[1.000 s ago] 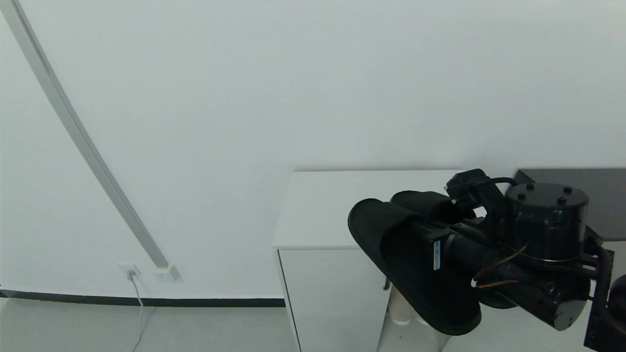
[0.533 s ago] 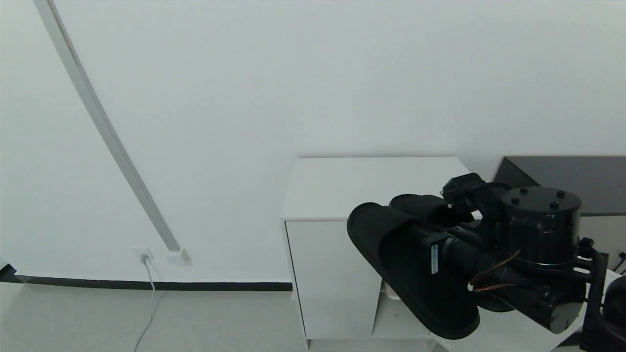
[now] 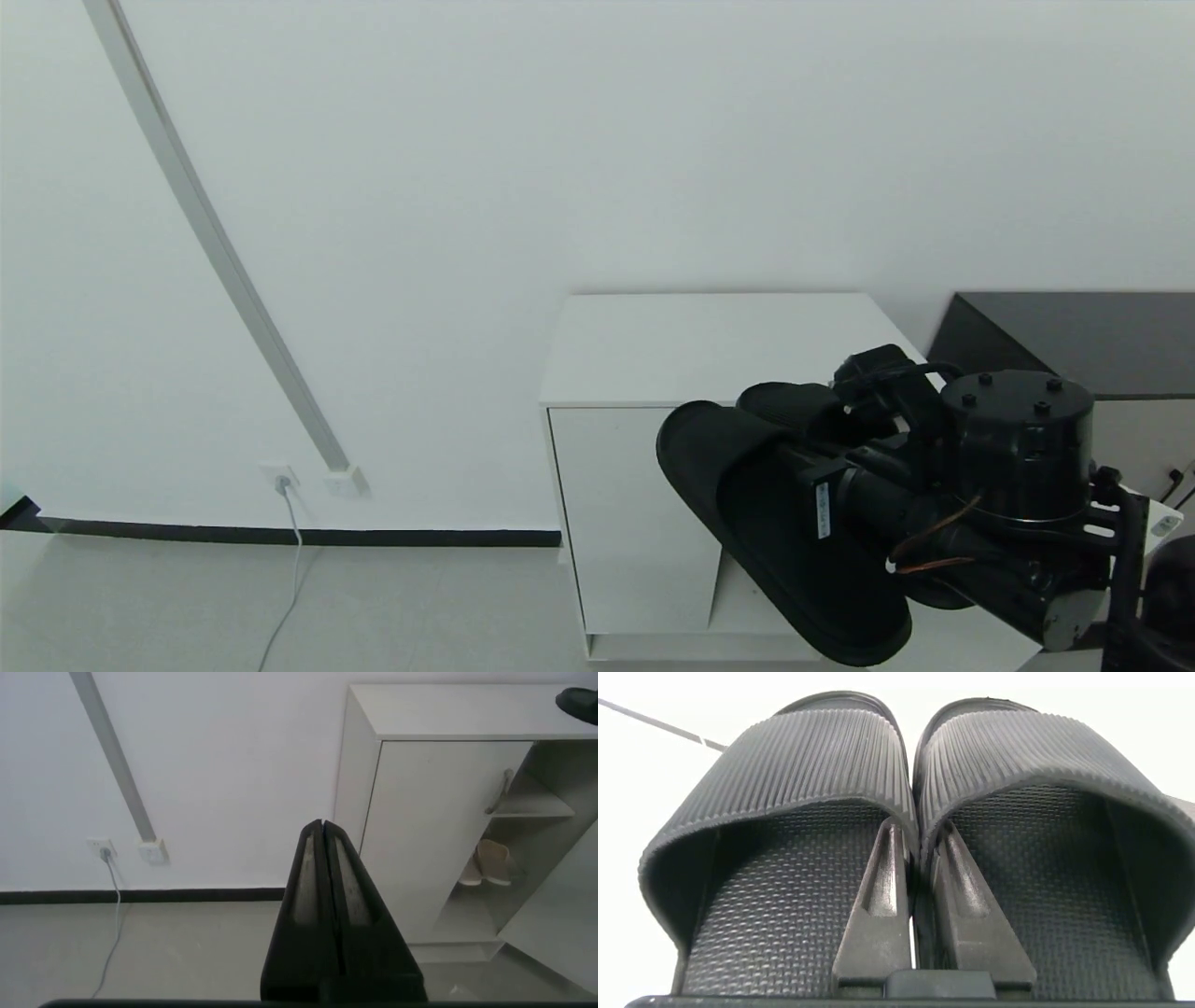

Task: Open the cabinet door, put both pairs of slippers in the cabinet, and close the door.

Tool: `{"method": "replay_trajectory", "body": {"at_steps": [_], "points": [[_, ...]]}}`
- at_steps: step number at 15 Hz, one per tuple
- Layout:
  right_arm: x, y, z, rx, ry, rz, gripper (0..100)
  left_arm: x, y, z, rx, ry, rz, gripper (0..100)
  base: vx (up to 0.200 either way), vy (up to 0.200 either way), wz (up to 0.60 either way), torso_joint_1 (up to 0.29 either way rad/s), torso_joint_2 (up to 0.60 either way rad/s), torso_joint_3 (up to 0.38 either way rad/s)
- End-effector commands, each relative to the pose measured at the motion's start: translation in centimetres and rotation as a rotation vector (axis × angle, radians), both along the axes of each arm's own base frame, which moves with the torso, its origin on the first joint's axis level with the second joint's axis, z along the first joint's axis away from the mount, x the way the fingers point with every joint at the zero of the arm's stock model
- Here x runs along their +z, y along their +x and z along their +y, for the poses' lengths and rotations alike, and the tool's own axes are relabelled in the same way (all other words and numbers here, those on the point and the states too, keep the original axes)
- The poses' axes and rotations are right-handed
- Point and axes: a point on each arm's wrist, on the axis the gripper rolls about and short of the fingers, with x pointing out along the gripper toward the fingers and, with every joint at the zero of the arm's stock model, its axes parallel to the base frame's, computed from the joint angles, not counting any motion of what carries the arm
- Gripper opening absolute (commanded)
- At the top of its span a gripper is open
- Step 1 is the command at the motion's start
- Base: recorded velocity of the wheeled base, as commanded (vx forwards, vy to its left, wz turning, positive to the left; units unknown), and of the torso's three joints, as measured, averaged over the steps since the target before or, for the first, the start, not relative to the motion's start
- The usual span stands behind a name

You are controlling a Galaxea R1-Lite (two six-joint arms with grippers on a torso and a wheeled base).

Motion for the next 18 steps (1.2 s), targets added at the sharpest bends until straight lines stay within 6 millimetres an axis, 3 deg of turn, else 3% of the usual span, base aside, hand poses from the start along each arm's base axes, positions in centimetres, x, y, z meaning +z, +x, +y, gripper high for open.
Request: {"method": "replay_trajectory", "body": {"at_steps": [1,3,18], "points": [[-0.26,0.07,0.18,0.002,-0.006,0.006,0,0.00,0.01,0.00,0.001,0.000,0.001,0,0.000,0.000,0.00,0.000,0.00,0.000],[-0.26,0.04,0.20,0.002,-0.006,0.005,0,0.00,0.01,0.00,0.001,0.001,0.001,0,0.000,0.000,0.00,0.000,0.00,0.000],[-0.45,-0.09,0.19,0.004,-0.012,0.011,0,0.00,0.01,0.01,0.003,0.001,0.001,0,0.000,-0.187,0.00,0.003,0.00,0.002]]}}
